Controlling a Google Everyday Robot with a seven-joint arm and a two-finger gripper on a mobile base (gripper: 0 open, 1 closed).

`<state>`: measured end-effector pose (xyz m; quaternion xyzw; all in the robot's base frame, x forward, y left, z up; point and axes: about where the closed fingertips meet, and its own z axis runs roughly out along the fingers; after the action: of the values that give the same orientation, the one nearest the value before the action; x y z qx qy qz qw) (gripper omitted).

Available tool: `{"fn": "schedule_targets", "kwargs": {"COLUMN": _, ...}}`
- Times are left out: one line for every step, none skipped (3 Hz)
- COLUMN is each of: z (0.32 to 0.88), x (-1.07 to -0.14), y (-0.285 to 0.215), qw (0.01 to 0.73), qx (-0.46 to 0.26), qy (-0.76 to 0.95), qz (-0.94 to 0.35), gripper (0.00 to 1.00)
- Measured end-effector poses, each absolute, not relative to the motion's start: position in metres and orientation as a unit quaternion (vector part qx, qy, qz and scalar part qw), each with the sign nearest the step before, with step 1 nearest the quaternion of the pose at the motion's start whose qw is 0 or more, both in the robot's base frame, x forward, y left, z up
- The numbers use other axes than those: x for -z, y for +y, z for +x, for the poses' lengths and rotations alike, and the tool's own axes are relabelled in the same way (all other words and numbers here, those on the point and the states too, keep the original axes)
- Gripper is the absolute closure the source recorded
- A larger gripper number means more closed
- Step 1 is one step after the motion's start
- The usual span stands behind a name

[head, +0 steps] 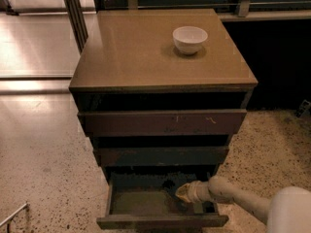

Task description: Pick sponge from bottom drawer and place on counter

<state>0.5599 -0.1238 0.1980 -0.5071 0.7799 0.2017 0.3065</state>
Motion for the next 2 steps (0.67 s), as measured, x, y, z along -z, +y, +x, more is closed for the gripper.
{"fn": "schedule_targets", "kwargs": {"z": 0.571, "x": -0.184, "y": -0.124, "qw": 0.310, "qx": -0.197, "qy": 0.783, "qz": -0.503, "gripper": 0.17}}
{"fn": "schedule_targets", "kwargs": {"z": 0.585, "x": -0.160, "y": -0.126, "qw": 0.316, "qx": -0.196, "qy": 0.787, "qz": -0.493, "gripper": 0.17}}
